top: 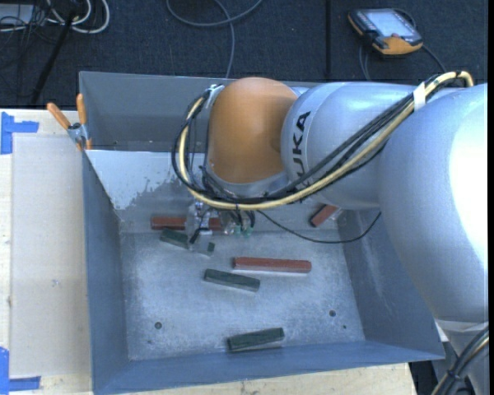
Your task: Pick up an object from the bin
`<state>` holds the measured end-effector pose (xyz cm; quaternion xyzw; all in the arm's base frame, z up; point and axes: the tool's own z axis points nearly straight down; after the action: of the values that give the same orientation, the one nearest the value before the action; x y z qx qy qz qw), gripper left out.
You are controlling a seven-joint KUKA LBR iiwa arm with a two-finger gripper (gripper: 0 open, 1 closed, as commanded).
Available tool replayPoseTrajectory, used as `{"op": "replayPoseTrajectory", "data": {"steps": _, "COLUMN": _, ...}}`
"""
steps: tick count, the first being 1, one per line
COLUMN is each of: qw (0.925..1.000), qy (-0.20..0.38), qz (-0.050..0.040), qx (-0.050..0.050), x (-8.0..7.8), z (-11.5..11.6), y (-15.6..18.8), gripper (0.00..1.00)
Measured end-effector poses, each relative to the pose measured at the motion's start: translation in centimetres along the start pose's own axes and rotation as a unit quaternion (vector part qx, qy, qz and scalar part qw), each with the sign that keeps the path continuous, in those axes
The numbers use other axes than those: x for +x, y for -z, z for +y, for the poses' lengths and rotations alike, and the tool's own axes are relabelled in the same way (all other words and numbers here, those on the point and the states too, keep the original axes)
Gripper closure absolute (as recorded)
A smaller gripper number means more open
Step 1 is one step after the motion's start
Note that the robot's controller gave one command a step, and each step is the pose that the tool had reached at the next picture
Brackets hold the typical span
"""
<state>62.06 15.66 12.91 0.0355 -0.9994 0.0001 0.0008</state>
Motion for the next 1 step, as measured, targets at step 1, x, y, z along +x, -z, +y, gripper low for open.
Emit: {"op": "replayPoseTrajectory", "data": {"steps": 1, "qw": 1.0000, "qy": 0.000, "qz": 0.0000, "qx": 0.000, "x": 0.00, "z": 0.02, "y": 0.00, "gripper": 1.00}}
